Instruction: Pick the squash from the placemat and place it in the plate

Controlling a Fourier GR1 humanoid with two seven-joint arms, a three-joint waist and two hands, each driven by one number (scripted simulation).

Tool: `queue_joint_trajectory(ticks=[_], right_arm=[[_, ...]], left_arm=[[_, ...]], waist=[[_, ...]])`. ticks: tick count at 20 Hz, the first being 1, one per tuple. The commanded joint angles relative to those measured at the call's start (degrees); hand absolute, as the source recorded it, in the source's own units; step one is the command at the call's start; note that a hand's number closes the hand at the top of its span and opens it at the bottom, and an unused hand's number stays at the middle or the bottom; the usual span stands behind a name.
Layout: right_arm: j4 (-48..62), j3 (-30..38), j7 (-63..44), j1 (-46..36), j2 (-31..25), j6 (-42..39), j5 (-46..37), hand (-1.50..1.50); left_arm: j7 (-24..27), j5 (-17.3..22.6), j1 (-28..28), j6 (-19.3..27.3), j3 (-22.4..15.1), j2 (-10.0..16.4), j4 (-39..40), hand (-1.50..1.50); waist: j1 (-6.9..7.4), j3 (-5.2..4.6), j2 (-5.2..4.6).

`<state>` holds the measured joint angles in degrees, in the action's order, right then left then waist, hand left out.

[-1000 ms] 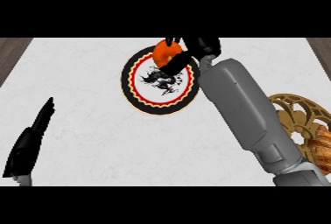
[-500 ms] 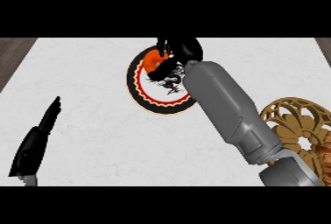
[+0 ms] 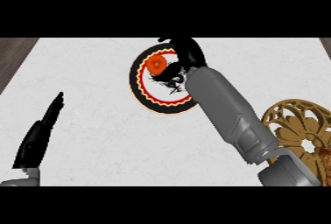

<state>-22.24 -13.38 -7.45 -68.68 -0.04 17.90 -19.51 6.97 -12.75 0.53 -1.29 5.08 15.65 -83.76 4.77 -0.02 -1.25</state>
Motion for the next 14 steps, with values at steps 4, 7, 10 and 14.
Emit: queue_joint_trajectory(ticks=[4, 7, 10, 14], right_arm=[[-2.22, 5.04, 5.91, 0.39, 0.04, 10.78, 8.90, -1.50], [-0.90, 9.60, 8.12, 0.78, 0.04, 14.36, 10.05, -1.50], [-1.07, 13.90, 10.36, 1.24, -4.10, 11.35, 13.06, -1.50], [-4.02, 20.11, 18.25, 5.14, -7.16, 5.26, 19.58, -1.50]], left_arm=[[-0.41, -0.94, 0.09, 0.93, -0.24, -0.64, -0.38, 0.00], [0.23, -0.29, -3.96, 1.03, 0.53, -0.85, -1.80, 0.00], [2.66, -0.16, -4.88, 1.05, 1.77, 0.03, -1.20, 0.00], [-1.43, 0.59, -3.98, 0.62, 1.74, -0.50, -3.65, 0.00]], waist=[[-0.75, 0.06, 0.26], [-1.89, 0.05, 0.51], [-2.72, 0.05, 0.64], [-3.13, 0.12, 0.71]])
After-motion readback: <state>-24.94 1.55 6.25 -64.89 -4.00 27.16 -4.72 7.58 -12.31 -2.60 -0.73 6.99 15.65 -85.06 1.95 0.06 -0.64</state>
